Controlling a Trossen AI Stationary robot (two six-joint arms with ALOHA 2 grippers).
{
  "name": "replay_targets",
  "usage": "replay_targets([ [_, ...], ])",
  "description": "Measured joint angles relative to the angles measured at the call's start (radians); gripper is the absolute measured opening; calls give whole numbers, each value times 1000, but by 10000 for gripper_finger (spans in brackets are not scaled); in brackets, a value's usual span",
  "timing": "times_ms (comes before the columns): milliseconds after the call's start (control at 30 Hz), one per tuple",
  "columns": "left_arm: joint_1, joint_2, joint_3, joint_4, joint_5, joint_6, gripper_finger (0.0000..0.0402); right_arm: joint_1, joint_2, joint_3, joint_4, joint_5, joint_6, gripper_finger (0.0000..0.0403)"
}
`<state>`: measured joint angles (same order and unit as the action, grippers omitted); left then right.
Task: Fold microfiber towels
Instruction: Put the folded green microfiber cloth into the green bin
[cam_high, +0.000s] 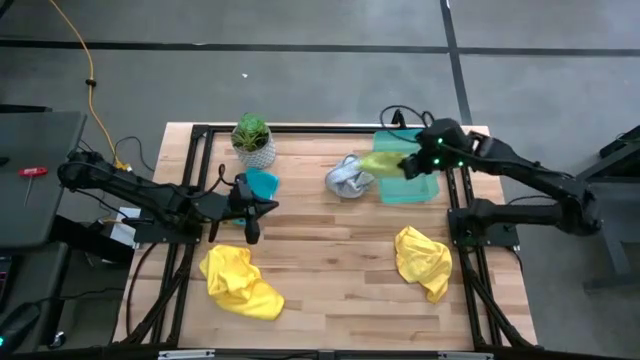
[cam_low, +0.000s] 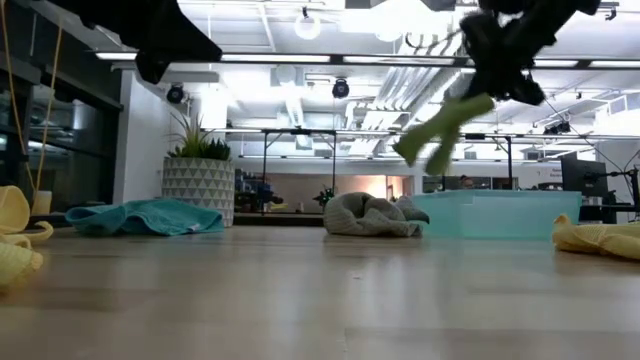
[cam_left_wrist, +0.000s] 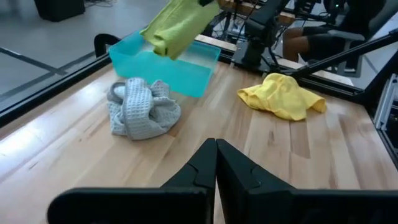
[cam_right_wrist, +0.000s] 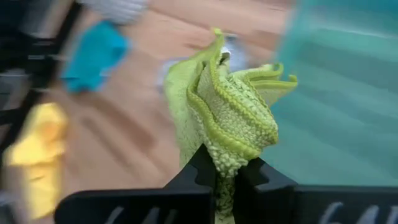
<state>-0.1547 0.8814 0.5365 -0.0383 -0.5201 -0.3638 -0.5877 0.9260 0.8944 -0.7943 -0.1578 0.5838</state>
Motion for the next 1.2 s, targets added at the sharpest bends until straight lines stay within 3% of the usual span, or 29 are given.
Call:
replay_targets([
  [400, 0, 0, 0, 9, 3, -3, 0, -350, 153, 0, -111, 104, -270, 0],
  [533, 0, 0, 0, 9, 3, -3, 0, -368, 246, 0, -60, 69, -342, 0],
  [767, 0, 0, 0, 6, 2, -18, 0, -374, 344, 0, 177, -136, -384, 0],
  [933, 0, 0, 0, 5, 2, -23, 0, -421, 404, 0, 155, -124, -420, 0],
  [1200, 0, 0, 0, 5, 0, -29, 0, -455, 515, 0, 130, -4, -420, 0],
])
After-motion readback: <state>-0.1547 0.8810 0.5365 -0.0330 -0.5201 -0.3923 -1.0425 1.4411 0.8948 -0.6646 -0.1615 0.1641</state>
